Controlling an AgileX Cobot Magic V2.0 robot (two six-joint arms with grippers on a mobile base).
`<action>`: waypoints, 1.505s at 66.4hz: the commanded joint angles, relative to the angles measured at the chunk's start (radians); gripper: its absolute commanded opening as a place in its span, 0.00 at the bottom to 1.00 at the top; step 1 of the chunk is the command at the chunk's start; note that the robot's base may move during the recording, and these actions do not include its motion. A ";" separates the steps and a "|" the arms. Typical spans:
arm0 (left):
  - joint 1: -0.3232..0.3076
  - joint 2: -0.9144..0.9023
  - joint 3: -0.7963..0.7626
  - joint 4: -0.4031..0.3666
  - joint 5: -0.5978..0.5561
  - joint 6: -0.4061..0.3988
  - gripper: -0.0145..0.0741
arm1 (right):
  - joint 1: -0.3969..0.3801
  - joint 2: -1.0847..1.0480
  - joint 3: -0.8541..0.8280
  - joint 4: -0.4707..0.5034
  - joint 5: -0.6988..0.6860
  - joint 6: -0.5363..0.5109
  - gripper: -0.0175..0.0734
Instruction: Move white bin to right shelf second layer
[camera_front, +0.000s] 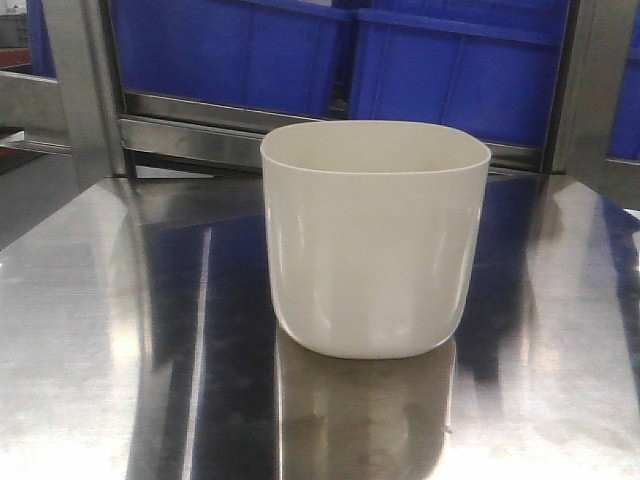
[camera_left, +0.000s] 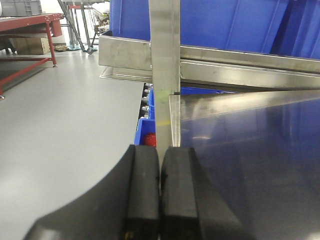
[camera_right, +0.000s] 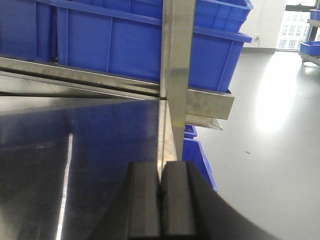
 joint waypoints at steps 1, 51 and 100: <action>-0.003 -0.016 0.037 0.000 -0.086 -0.003 0.26 | -0.003 -0.020 -0.015 -0.010 -0.086 -0.002 0.25; -0.003 -0.016 0.037 0.000 -0.086 -0.003 0.26 | -0.003 -0.020 -0.016 -0.010 -0.086 -0.002 0.25; -0.003 -0.016 0.037 0.000 -0.086 -0.003 0.26 | -0.003 0.353 -0.303 -0.103 0.008 -0.002 0.25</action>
